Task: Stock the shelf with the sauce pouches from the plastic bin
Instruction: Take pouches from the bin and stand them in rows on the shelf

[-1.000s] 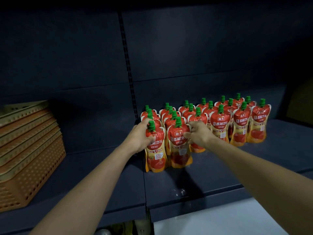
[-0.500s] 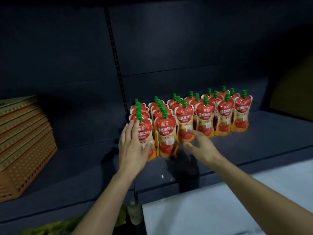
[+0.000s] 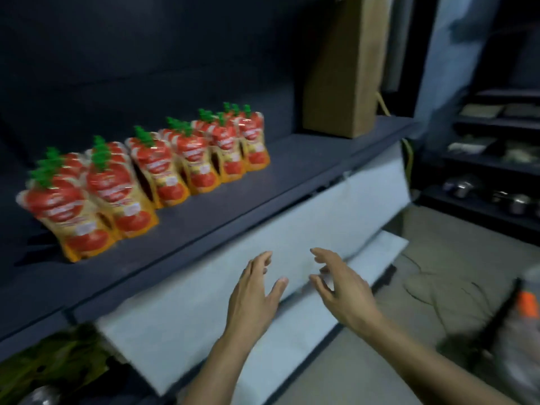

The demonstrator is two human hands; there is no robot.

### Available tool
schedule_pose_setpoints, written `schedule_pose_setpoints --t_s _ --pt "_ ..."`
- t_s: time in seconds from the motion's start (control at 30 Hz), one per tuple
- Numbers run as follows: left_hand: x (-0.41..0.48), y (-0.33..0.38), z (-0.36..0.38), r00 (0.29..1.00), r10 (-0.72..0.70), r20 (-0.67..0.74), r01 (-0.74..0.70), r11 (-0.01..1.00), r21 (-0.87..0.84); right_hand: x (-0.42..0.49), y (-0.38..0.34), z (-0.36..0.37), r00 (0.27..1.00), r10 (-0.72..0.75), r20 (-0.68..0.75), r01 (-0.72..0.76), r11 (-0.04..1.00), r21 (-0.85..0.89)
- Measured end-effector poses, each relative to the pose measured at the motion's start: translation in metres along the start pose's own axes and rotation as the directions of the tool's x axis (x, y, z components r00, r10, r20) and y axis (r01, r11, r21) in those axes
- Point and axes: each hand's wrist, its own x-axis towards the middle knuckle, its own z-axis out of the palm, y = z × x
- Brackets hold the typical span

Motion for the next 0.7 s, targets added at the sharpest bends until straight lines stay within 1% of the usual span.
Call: schedule_pose_setpoints --t_s 0.13,0.2,0.3,0.4,0.5,0.6,0.7 --pt "-0.003 0.065 0.08 0.978 0.061 0.198 -0.058 0.998 -0.023 -0.047 0.077 -0.068 0.983 0.184 0.008 -0.183 0.982 -0.046" --pt "-0.01 0.1 0.121 0.954 0.089 0.286 -0.072 0.995 -0.069 -0.071 0.116 -0.101 0.961 0.277 0.004 -0.276 0.959 -0.063" --pt "-0.021 0.149 0.182 0.909 0.15 0.389 -0.118 0.987 -0.106 -0.108 0.173 -0.148 0.913 0.405 -0.046 -0.407 0.911 -0.061" --pt "-0.031 0.195 0.242 0.836 0.2 0.511 -0.155 0.979 -0.13 -0.146 0.228 -0.19 0.841 0.531 -0.102 -0.537 0.843 -0.035" --pt "-0.037 0.233 0.294 0.757 0.223 0.614 -0.162 0.975 -0.154 -0.179 0.277 -0.223 0.753 0.639 -0.155 -0.649 0.761 -0.014" --pt "-0.034 0.263 0.343 0.704 0.221 0.675 -0.145 0.975 -0.168 -0.204 0.323 -0.246 0.66 0.728 -0.185 -0.731 0.679 0.066" --pt "-0.023 0.289 0.391 0.65 0.258 0.715 -0.164 0.966 -0.199 -0.217 0.367 -0.266 0.596 0.776 -0.204 -0.769 0.625 0.13"
